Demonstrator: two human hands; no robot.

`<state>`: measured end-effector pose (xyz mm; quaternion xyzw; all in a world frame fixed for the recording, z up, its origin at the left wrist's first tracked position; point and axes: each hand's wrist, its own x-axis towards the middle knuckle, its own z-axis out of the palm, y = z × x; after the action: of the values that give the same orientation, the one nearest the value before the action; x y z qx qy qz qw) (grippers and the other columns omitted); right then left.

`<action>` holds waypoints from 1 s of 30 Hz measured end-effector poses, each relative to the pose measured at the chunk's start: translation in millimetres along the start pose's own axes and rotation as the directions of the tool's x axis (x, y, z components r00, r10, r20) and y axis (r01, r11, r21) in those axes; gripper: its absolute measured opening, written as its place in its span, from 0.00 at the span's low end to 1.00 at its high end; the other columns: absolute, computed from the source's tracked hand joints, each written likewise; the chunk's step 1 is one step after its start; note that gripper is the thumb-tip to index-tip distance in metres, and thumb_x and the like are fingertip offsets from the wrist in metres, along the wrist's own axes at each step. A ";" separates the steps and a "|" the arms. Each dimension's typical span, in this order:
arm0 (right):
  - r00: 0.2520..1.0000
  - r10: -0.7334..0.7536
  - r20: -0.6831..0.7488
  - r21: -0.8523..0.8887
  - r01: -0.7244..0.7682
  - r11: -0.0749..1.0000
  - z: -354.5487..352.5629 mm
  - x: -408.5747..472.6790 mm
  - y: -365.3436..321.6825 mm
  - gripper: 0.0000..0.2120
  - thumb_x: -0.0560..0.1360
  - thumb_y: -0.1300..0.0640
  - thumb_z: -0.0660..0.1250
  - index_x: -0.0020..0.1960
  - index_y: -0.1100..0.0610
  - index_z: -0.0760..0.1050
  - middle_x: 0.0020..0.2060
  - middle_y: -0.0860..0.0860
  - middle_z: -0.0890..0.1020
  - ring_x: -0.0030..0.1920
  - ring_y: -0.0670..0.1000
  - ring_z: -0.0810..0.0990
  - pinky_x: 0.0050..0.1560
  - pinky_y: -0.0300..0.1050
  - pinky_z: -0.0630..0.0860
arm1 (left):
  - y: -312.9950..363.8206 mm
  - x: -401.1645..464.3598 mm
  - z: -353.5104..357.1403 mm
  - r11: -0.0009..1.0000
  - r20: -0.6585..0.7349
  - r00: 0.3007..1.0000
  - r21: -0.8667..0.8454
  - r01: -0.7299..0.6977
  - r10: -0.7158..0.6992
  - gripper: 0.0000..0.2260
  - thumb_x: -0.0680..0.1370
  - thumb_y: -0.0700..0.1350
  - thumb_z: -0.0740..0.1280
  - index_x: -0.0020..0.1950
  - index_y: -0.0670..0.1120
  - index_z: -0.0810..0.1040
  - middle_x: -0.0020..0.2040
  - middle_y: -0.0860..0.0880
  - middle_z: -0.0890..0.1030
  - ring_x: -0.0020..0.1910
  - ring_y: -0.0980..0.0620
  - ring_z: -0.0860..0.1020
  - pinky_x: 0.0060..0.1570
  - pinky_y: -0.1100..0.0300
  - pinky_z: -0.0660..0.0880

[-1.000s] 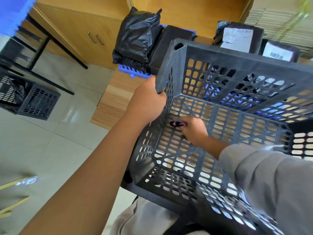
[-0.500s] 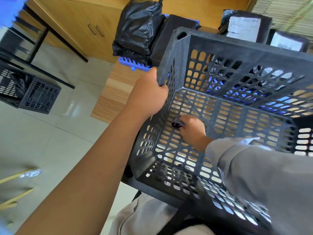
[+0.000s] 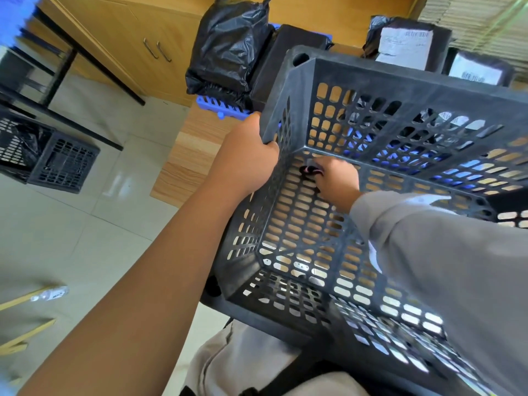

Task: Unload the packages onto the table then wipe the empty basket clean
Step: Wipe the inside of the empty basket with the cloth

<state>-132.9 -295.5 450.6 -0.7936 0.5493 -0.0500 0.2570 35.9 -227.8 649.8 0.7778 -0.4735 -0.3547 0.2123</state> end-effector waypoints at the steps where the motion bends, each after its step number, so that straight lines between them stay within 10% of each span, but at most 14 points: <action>1: 1.000 0.017 0.011 -0.006 -0.017 1.000 3.7 4.1 -2.7 0.16 0.75 0.63 0.61 0.58 0.51 0.80 0.52 0.54 0.83 0.50 0.60 0.80 0.47 0.48 0.75 | 0.3 -0.1 0.0 1.000 -0.002 1.000 -0.003 0.000 0.000 0.05 0.81 0.42 0.62 0.56 0.46 0.74 0.42 0.48 0.78 0.37 0.51 0.75 0.36 0.58 0.72; 7: 0.982 -0.142 0.125 0.101 0.130 0.986 50.2 -79.5 -29.1 0.11 0.71 0.66 0.65 0.51 0.58 0.82 0.45 0.52 0.82 0.43 0.55 0.80 0.44 0.47 0.78 | 2.4 -2.2 -1.3 0.999 0.007 1.000 -0.032 0.017 -0.017 0.07 0.81 0.41 0.62 0.57 0.46 0.75 0.48 0.45 0.82 0.46 0.43 0.80 0.47 0.47 0.79; 17: 0.718 -0.295 0.630 0.315 0.110 0.943 52.7 -111.8 -46.8 0.09 0.77 0.62 0.67 0.51 0.54 0.85 0.43 0.48 0.84 0.43 0.49 0.80 0.45 0.41 0.75 | 4.2 -1.4 -1.9 0.999 0.015 0.999 -0.013 0.029 -0.029 0.09 0.81 0.41 0.62 0.60 0.44 0.74 0.51 0.41 0.81 0.44 0.41 0.79 0.45 0.47 0.78; 23: 0.985 -0.071 0.160 0.211 0.036 0.977 26.3 -67.4 -21.9 0.17 0.77 0.64 0.64 0.60 0.47 0.81 0.51 0.46 0.82 0.48 0.52 0.81 0.46 0.44 0.77 | 2.4 -0.5 -0.7 0.999 0.007 1.000 -0.028 0.023 -0.023 0.08 0.80 0.40 0.62 0.59 0.44 0.75 0.49 0.41 0.82 0.38 0.47 0.76 0.45 0.46 0.78; 30: 0.992 -0.096 0.084 0.135 0.084 0.987 43.7 -83.0 -16.5 0.12 0.74 0.66 0.67 0.57 0.60 0.82 0.51 0.56 0.82 0.47 0.59 0.81 0.45 0.43 0.72 | 0.2 1.2 0.4 0.999 -0.002 1.000 -0.036 0.012 -0.012 0.08 0.80 0.40 0.62 0.58 0.43 0.75 0.49 0.40 0.81 0.38 0.48 0.75 0.44 0.46 0.78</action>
<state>-135.6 -201.2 437.4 -0.8005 0.4962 -0.0617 0.3304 35.8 -229.0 649.3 0.7772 -0.4621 -0.3633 0.2246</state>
